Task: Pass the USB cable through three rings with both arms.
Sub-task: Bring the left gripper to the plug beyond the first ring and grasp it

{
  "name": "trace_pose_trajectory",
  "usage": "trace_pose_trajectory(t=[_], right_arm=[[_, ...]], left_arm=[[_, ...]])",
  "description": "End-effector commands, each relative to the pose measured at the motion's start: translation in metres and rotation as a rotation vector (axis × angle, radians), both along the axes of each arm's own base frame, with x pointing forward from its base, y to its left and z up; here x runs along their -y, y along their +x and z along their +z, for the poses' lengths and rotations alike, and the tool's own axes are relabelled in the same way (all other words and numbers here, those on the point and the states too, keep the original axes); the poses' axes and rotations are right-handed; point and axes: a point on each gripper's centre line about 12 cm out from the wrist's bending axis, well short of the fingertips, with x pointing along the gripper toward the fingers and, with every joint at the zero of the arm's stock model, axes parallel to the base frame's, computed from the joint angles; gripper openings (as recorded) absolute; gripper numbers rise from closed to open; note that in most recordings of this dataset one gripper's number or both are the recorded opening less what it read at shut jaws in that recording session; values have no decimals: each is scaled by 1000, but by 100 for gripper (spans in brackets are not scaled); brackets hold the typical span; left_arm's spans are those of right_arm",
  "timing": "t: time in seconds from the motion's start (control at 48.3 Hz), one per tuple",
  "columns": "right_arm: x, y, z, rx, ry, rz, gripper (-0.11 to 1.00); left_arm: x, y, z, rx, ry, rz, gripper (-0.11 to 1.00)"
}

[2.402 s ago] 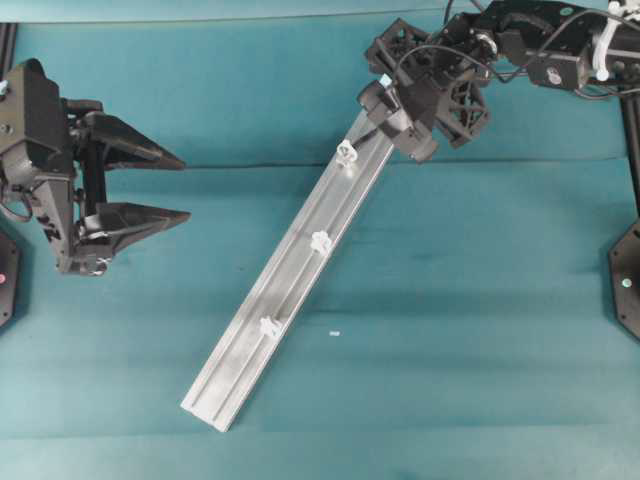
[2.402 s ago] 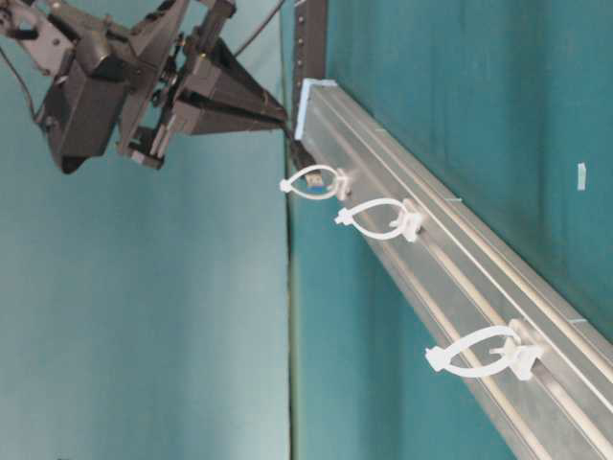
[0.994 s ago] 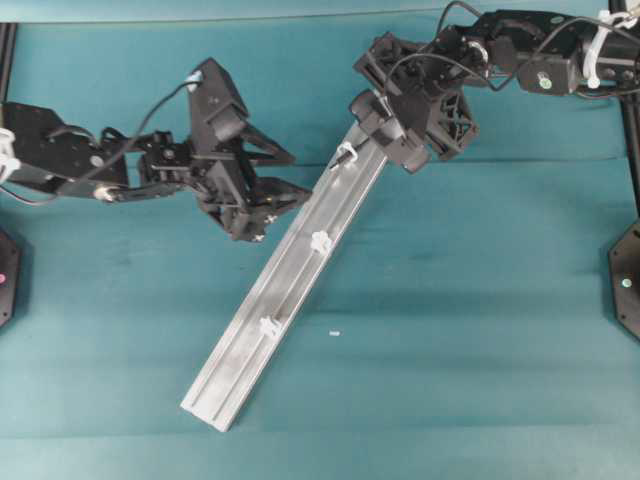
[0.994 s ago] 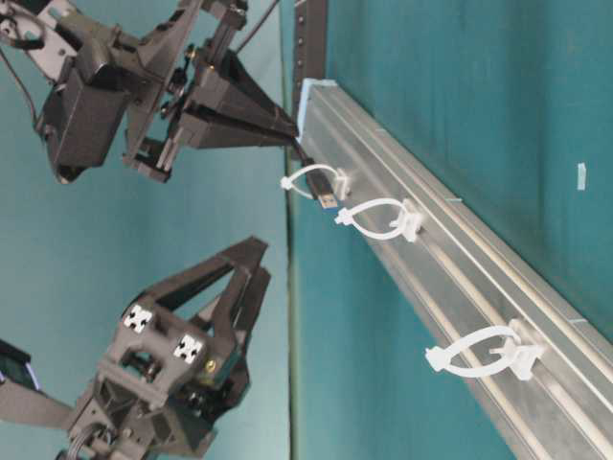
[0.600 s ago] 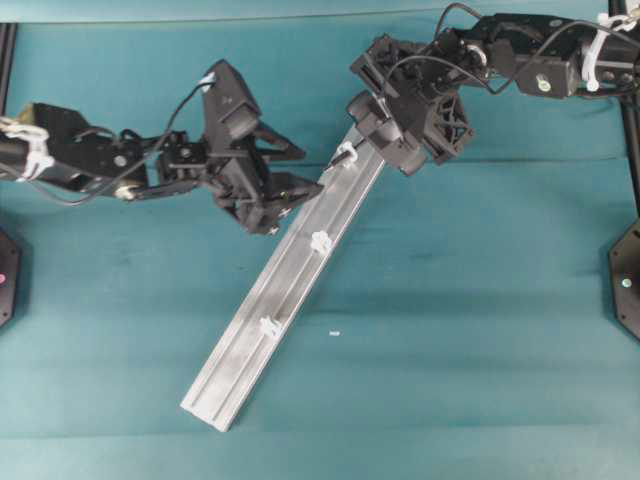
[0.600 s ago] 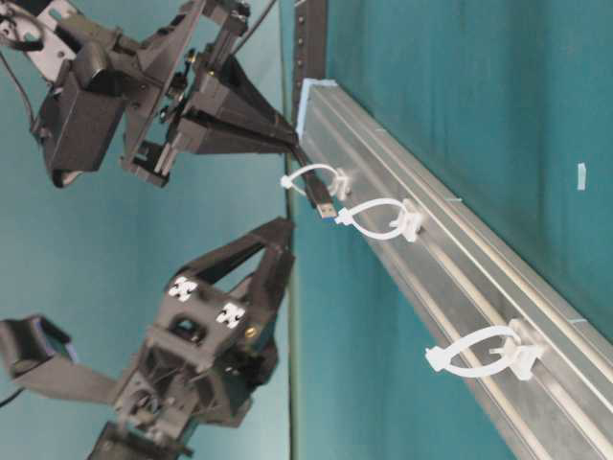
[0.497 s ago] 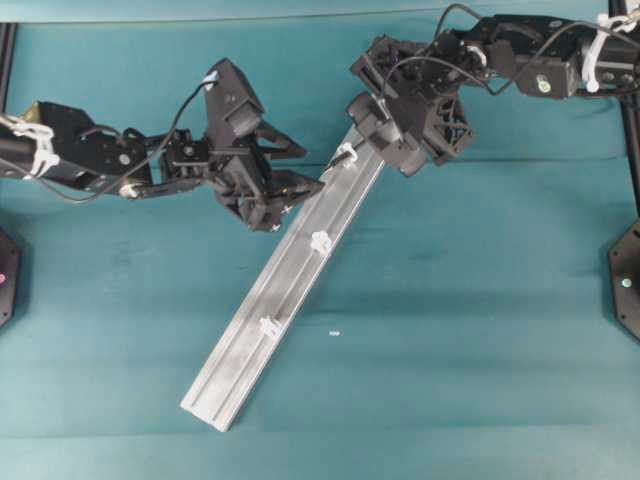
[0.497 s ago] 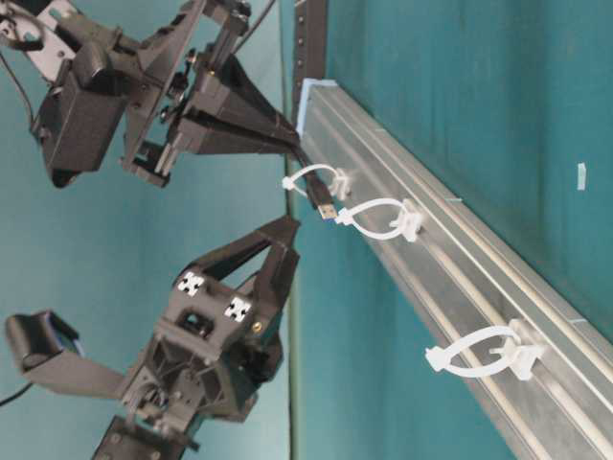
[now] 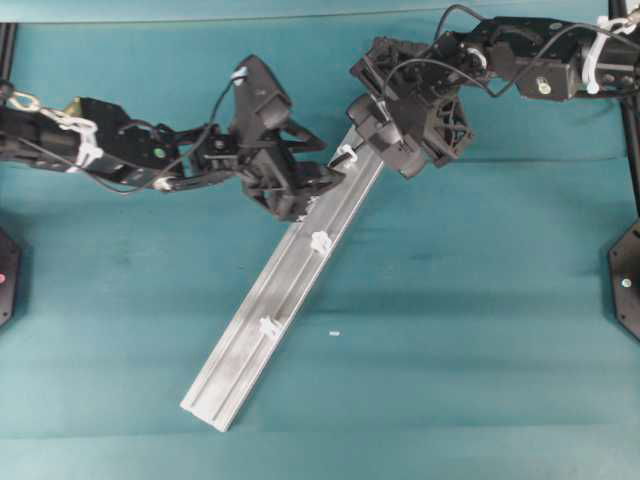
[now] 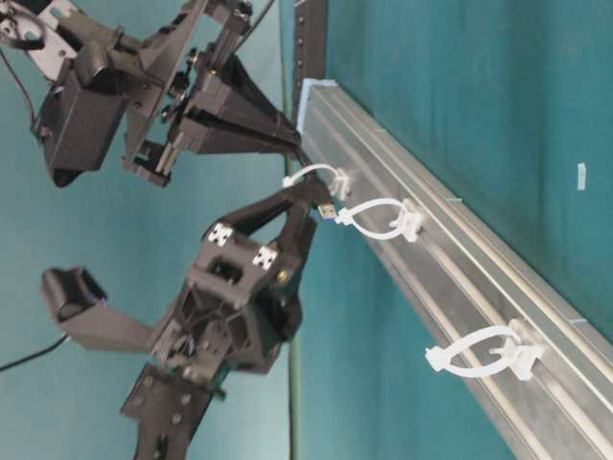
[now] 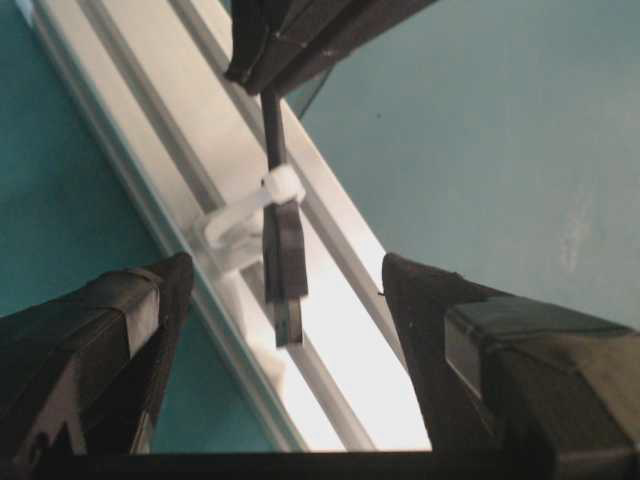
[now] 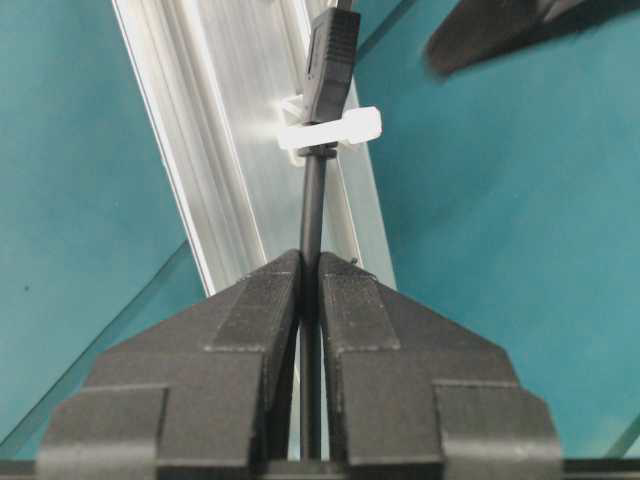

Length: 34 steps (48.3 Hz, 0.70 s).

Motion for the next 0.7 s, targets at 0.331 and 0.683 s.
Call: trace_pose_trajectory(t=[0.331, 0.683], right_arm=[[-3, 3, 0, 5, 0, 11, 8], [-3, 3, 0, 5, 0, 11, 8]], left_arm=[[-1, 6, -8, 13, 0, 0, 84], [-1, 8, -6, 36, 25, -10, 38]])
